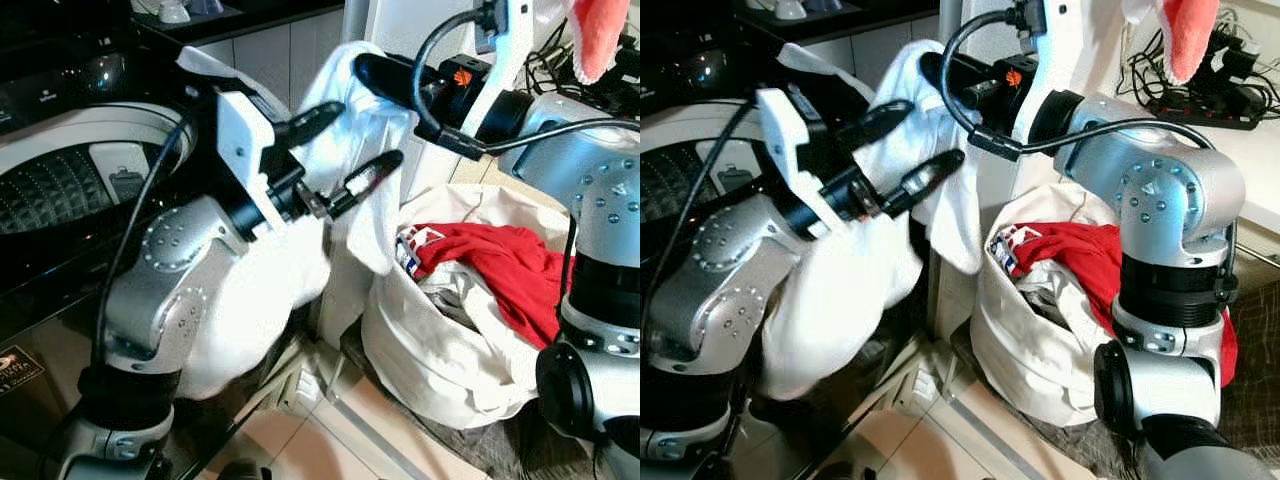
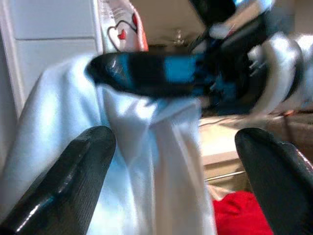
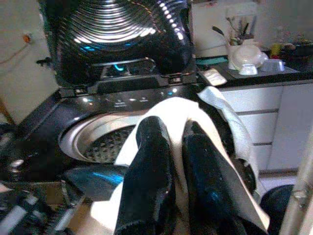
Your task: Clothes washing
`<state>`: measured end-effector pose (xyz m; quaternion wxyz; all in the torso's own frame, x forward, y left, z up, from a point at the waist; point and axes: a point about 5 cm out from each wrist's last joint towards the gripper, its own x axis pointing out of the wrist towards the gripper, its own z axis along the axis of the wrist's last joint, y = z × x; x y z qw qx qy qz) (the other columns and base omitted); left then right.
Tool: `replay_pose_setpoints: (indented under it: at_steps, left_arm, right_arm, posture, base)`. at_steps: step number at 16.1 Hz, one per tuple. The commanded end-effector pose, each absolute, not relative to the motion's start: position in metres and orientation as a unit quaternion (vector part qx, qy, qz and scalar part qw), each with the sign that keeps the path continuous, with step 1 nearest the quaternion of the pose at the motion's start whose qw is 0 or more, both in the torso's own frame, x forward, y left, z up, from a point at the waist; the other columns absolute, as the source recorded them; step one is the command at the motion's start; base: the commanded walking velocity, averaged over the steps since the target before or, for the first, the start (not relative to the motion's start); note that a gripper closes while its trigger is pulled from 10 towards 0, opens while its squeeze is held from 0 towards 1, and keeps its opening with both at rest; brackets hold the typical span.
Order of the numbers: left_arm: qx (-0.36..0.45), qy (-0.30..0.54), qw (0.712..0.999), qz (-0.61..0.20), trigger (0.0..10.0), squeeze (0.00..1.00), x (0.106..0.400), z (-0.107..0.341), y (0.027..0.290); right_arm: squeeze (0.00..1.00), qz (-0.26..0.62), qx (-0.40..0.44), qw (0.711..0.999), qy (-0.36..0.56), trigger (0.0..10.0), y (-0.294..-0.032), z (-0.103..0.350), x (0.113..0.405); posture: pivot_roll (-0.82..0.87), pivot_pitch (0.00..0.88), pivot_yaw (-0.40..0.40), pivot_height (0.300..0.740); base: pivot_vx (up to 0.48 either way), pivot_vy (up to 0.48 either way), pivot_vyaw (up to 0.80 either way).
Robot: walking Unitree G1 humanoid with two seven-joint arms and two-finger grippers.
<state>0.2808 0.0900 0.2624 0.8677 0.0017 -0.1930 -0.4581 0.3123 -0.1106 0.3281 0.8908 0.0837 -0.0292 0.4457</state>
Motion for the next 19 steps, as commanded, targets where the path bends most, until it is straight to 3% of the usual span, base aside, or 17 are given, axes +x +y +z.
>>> replay_pose_setpoints:
  at_steps: [1,2,3,6,10,13,14,19]
  left_arm:
    - [0.028,-0.188,0.882,-0.43,10.0,1.0,0.289,0.258,0.088]
    - [0.045,-0.194,0.893,-0.403,10.0,0.86,0.296,0.257,0.089]
    - [0.079,-0.201,0.909,-0.356,10.0,0.0,0.306,0.256,0.092]
    - [0.114,-0.234,0.924,-0.28,10.0,0.0,0.317,0.264,0.099]
    - [0.154,-0.227,0.92,-0.281,10.0,0.0,0.319,0.254,0.097]
    - [0.142,-0.226,0.92,-0.287,10.0,0.0,0.319,0.252,0.094]
    - [0.135,-0.223,0.92,-0.292,0.0,0.0,0.318,0.25,0.093]
    - [0.132,-0.212,0.917,-0.312,0.0,0.0,0.316,0.245,0.09]
  right_arm:
    - [0.0,0.458,0.091,0.883,-0.044,0.0,-0.112,0.334,0.305]
    - [0.0,0.465,0.093,0.879,-0.043,0.0,-0.111,0.333,0.303]
    - [0.0,0.476,0.094,0.873,-0.04,0.0,-0.108,0.332,0.299]
    - [0.0,0.484,0.094,0.869,-0.033,0.0,-0.105,0.33,0.295]
    - [0.0,0.482,0.096,0.87,-0.028,0.0,-0.106,0.329,0.294]
    - [0.0,0.483,0.098,0.87,-0.027,0.0,-0.106,0.329,0.293]
    - [0.0,0.482,0.099,0.87,-0.026,0.0,-0.106,0.328,0.293]
    - [0.0,0.48,0.1,0.871,-0.024,0.0,-0.106,0.328,0.291]
  posture:
    - [-0.02,0.0,-0.068,0.74]
    - [-0.03,0.0,-0.067,0.74]
    - [-0.03,0.0,-0.067,0.74]
    - [-0.03,0.0,-0.059,0.74]
    - [-0.03,0.0,-0.061,0.74]
    - [-0.03,0.0,-0.059,0.74]
    - [-0.03,0.0,-0.059,0.74]
    - [-0.03,0.0,-0.056,0.74]
  base:
    - [0.0,0.0,0.0]
    - [0.0,0.0,0.0]
    - [0.0,0.0,0.0]
    - [0.0,0.0,0.0]
    - [0.0,0.0,0.0]
    - [0.0,0.0,0.0]
    - [0.0,0.0,0.0]
    - [0.0,0.0,0.0]
